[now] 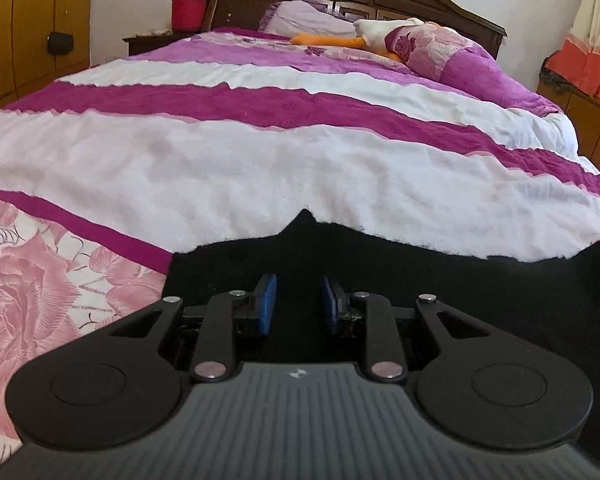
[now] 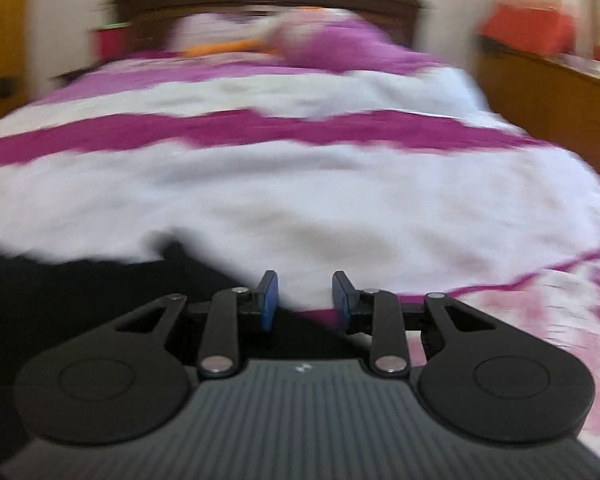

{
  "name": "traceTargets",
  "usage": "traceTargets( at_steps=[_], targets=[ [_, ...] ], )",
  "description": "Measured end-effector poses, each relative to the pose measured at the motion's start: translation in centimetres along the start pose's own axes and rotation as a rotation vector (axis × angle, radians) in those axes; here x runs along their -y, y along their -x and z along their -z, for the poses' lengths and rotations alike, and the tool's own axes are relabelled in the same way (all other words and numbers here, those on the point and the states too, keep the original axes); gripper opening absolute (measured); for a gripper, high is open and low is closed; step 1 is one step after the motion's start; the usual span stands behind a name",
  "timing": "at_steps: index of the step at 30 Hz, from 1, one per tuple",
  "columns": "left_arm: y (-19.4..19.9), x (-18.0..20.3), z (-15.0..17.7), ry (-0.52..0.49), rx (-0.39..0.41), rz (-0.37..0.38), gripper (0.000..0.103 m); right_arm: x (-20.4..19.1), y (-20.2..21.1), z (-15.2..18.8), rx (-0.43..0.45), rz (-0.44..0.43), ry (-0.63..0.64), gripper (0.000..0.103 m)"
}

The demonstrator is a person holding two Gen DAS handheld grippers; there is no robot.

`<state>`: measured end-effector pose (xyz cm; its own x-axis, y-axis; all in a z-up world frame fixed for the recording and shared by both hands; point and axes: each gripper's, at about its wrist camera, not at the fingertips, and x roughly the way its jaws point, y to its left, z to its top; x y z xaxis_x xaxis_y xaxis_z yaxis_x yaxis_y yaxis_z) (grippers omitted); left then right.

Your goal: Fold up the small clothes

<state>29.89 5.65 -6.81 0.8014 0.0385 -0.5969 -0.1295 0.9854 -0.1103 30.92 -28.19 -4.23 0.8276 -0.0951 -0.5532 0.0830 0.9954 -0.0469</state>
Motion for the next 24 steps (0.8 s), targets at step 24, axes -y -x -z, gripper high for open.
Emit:
traceTargets(
  at_steps=[24],
  targets=[
    [6.1, -2.6, 3.4, 0.017, 0.053, 0.004, 0.031, -13.1, 5.4, 1.8, -0.125, -0.43, 0.225, 0.031]
  ],
)
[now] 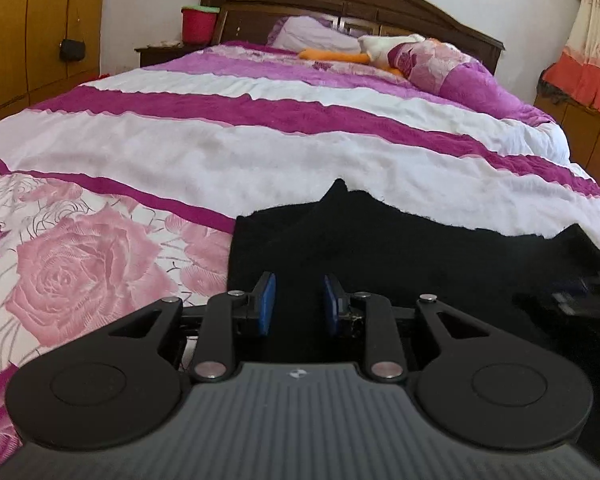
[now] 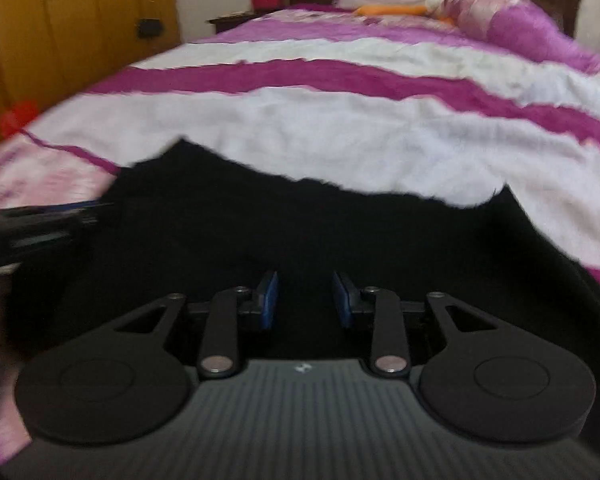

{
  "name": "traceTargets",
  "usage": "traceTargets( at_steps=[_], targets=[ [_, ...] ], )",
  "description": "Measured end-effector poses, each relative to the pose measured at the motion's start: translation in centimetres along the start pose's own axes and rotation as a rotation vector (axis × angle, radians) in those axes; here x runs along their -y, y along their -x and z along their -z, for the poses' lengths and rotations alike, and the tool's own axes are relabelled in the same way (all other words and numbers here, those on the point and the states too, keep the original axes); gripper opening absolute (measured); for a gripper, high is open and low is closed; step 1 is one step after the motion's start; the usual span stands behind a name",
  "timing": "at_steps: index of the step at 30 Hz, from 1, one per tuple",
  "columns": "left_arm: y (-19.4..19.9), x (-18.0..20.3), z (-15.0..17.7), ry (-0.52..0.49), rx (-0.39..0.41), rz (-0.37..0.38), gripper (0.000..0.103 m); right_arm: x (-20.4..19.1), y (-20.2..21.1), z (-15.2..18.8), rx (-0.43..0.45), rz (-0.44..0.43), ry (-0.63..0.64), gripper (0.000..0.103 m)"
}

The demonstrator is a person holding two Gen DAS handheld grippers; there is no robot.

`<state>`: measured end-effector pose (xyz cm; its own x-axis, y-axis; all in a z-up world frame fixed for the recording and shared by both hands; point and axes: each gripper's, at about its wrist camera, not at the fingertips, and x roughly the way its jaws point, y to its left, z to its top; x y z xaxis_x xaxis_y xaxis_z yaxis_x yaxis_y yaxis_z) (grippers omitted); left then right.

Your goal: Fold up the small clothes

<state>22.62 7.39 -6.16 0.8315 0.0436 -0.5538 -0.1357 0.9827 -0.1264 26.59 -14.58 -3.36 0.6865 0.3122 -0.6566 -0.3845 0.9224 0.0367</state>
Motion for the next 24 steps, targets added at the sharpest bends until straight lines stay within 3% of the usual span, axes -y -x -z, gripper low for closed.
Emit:
traceTargets(
  at_steps=[2, 7, 12, 15, 18, 21, 24],
  targets=[
    [-0.2, 0.0, 0.3, -0.006, 0.012, 0.002, 0.031, -0.1, -1.8, -0.4, 0.009, 0.11, 0.024, 0.031],
    [-0.6, -0.3, 0.5, 0.01, 0.015, 0.021, 0.031, 2.4, -4.4, -2.3, 0.044, 0.132, -0.091, 0.031],
    [-0.8, -0.5, 0.3, 0.015, 0.015, 0.027, 0.031, 5.6, -0.5, -2.3, 0.089, 0.039, -0.27, 0.033],
    [-0.7, -0.5, 0.4, 0.004, 0.014, 0.019, 0.031, 7.2, 2.6, -1.5, 0.104, 0.02, -0.253, 0.033],
    [-0.6, -0.3, 0.4, -0.007, 0.015, 0.014, 0.031, 8.8, 3.4, -0.4, 0.059, 0.016, -0.207, 0.033],
    [-0.7, -0.3, 0.4, -0.012, 0.011, 0.013, 0.032, 10.2, 2.2, 0.7, 0.031, 0.116, -0.16, 0.032],
    [-0.6, 0.2, 0.3, -0.03, 0.009, 0.004, 0.032, 12.2, 1.2, 1.6, 0.065, 0.219, -0.157, 0.031]
  ],
)
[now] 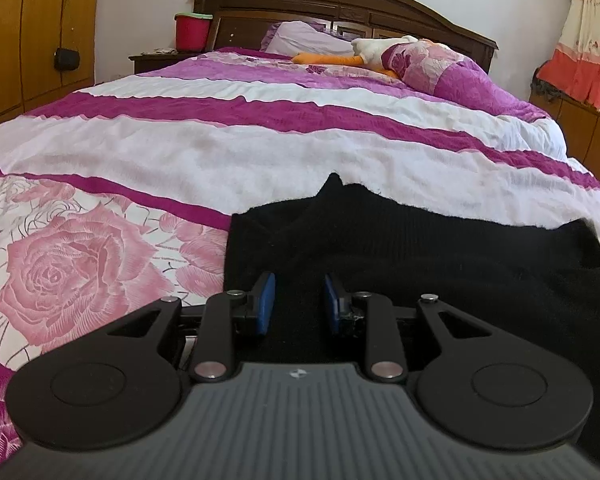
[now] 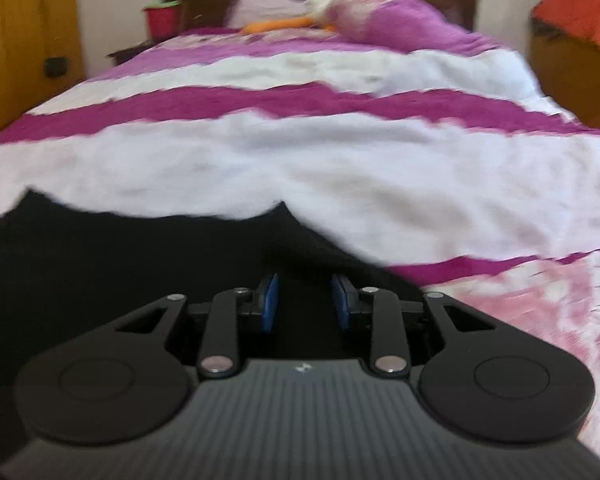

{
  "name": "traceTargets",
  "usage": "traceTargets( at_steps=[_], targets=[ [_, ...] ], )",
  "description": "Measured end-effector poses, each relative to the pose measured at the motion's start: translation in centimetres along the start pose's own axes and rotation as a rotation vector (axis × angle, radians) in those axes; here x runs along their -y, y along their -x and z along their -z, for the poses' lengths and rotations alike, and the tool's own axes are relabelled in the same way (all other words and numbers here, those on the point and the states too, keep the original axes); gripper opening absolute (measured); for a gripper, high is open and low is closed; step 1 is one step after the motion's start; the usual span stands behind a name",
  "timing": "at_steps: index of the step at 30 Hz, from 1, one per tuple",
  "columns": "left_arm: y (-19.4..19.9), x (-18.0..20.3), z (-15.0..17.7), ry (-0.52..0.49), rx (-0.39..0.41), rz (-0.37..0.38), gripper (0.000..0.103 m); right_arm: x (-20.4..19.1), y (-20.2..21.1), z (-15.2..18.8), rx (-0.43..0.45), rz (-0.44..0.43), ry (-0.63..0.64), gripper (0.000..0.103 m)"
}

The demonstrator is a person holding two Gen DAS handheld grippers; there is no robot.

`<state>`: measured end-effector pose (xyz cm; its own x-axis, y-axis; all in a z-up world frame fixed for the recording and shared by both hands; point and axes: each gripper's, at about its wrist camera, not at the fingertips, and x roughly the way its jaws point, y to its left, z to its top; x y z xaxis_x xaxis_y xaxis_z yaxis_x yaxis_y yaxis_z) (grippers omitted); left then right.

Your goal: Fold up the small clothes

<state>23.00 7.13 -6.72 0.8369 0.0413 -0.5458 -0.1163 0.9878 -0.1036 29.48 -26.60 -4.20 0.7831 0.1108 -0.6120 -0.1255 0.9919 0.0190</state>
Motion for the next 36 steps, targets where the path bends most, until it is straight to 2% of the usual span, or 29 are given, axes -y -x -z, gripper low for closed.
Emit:
traceTargets(
  at_steps=[5, 7, 8, 10, 12, 14, 17, 18, 22, 27, 32, 36],
  targets=[
    [0.0, 0.3, -0.2, -0.017, -0.007, -0.009, 0.032, 2.6, -0.1, -0.3, 0.049, -0.024, -0.13, 0.033],
    [0.1, 0.4, -0.6, -0.029, -0.015, -0.009, 0.032, 3.2, 0.7, -0.3, 0.068, 0.03, -0.167, 0.034],
    [0.2, 0.4, -0.7, -0.037, -0.019, -0.009, 0.032, 3.7, 1.3, -0.3, 0.07, 0.03, -0.193, 0.035],
    [0.6, 0.6, -1.1, -0.053, -0.026, -0.013, 0.033, 5.1, 2.7, 0.0, 0.073, -0.009, -0.258, 0.035],
    [1.2, 0.6, -1.4, -0.051, -0.033, -0.017, 0.037, 6.2, 4.3, 0.5, 0.078, -0.028, -0.306, 0.035],
    [2.1, 0.7, -1.8, -0.042, -0.034, -0.027, 0.046, 6.9, 6.0, 1.2, 0.092, -0.043, -0.334, 0.035],
    [3.9, 0.8, -2.4, -0.047, -0.033, -0.032, 0.047, 7.6, 8.3, 2.6, 0.097, -0.066, -0.384, 0.058],
    [4.6, 0.8, -2.6, -0.052, -0.034, -0.031, 0.047, 7.7, 9.0, 3.1, 0.1, -0.078, -0.396, 0.059],
    [7.4, 0.8, -2.5, -0.062, -0.038, -0.029, 0.05, 7.7, 11.3, 5.4, 0.089, -0.105, -0.417, 0.059],
    [9.7, 0.3, -1.1, -0.037, -0.071, -0.032, 0.052, 7.9, 11.9, 8.0, 0.056, -0.115, -0.456, 0.059],
    [9.8, -0.3, 0.2, -0.034, -0.102, -0.048, 0.053, 8.6, 11.3, 10.3, 0.034, -0.142, -0.522, 0.058],
    [8.3, -1.4, 0.8, 0.029, -0.14, -0.051, 0.053, 8.4, 10.6, 11.5, 0.043, -0.159, -0.532, 0.06]
  ],
)
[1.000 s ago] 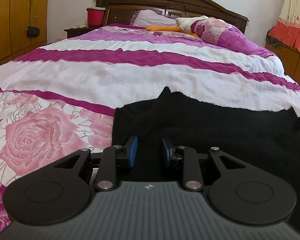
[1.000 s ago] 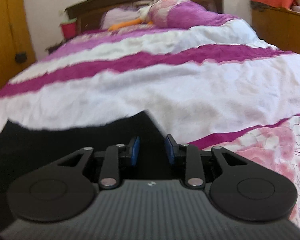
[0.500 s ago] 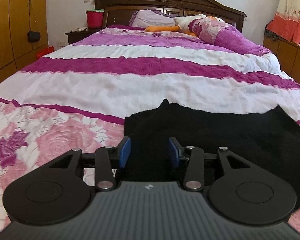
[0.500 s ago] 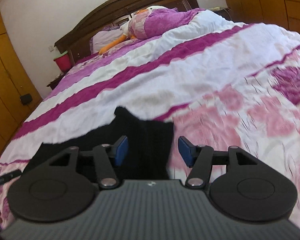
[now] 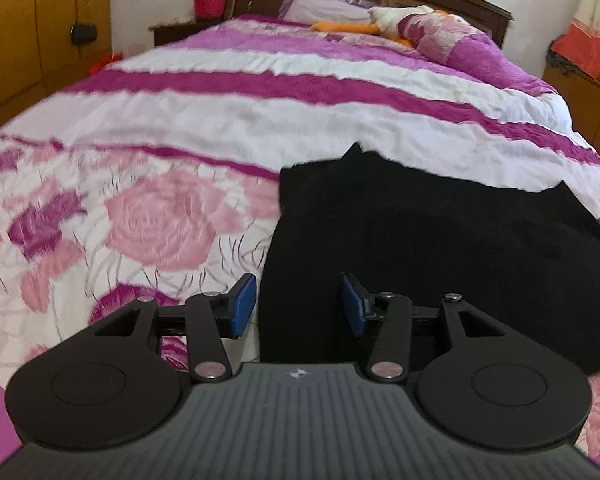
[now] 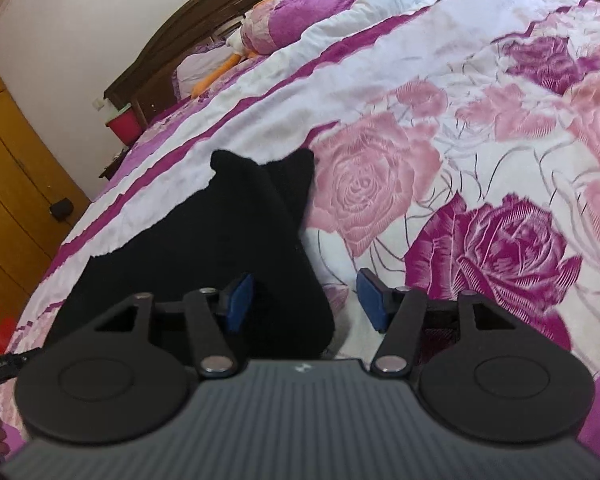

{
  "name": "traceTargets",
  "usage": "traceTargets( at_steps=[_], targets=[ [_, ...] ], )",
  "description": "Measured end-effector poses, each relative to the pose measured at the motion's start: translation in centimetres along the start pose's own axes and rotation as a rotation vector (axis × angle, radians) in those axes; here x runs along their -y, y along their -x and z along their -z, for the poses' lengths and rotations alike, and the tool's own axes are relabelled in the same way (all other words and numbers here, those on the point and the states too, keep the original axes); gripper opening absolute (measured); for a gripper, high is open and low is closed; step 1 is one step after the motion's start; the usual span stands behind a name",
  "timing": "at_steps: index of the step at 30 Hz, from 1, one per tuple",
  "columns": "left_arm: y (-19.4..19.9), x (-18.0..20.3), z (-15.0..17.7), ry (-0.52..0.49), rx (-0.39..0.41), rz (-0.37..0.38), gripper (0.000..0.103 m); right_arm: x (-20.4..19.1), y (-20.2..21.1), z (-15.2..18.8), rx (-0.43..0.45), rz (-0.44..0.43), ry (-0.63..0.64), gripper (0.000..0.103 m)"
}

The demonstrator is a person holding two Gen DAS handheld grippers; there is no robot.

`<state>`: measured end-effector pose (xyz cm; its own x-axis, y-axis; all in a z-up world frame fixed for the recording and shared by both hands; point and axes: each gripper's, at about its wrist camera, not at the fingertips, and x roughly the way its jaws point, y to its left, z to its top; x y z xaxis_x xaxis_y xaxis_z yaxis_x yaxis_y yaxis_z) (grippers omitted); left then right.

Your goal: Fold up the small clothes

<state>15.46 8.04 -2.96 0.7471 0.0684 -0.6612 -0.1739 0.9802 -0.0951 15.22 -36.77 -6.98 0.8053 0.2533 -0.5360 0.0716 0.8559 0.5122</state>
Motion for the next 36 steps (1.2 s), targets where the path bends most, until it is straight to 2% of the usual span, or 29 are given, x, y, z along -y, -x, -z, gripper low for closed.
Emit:
traceTargets(
  at_steps=[3, 8, 10, 15, 28, 31, 34, 36],
  targets=[
    [-0.8, -0.4, 0.1, 0.044, -0.01, 0.015, 0.055, 0.3, -0.4, 0.3, -0.001, -0.011, -0.011, 0.063],
    [-1.3, -0.1, 0.2, 0.038, -0.014, 0.0, 0.057, 0.2, -0.8, 0.2, -0.009, -0.034, -0.003, 0.071],
    [-1.3, 0.2, 0.2, 0.025, -0.013, -0.005, 0.057, -0.2, -0.9, 0.0, -0.018, -0.048, -0.008, 0.072],
    [-1.3, 0.1, 0.2, 0.027, -0.016, -0.004, 0.058, -0.5, -2.0, -0.1, -0.037, -0.162, -0.11, 0.071],
    [-1.5, 0.5, 0.4, 0.009, -0.01, -0.022, 0.059, -1.6, -4.7, 0.2, 0.009, -0.217, -0.131, 0.07],
    [-1.4, 0.6, 0.3, -0.001, -0.012, -0.022, 0.059, -1.9, -5.3, 0.2, 0.018, -0.23, -0.147, 0.064],
    [-1.4, 0.5, 0.1, 0.002, -0.013, -0.018, 0.059, -1.5, -5.7, 0.1, 0.022, -0.237, -0.193, 0.049],
    [-1.2, 0.5, 0.1, -0.002, -0.009, -0.013, 0.059, -0.9, -5.8, 0.2, 0.019, -0.247, -0.238, 0.026]
  ],
)
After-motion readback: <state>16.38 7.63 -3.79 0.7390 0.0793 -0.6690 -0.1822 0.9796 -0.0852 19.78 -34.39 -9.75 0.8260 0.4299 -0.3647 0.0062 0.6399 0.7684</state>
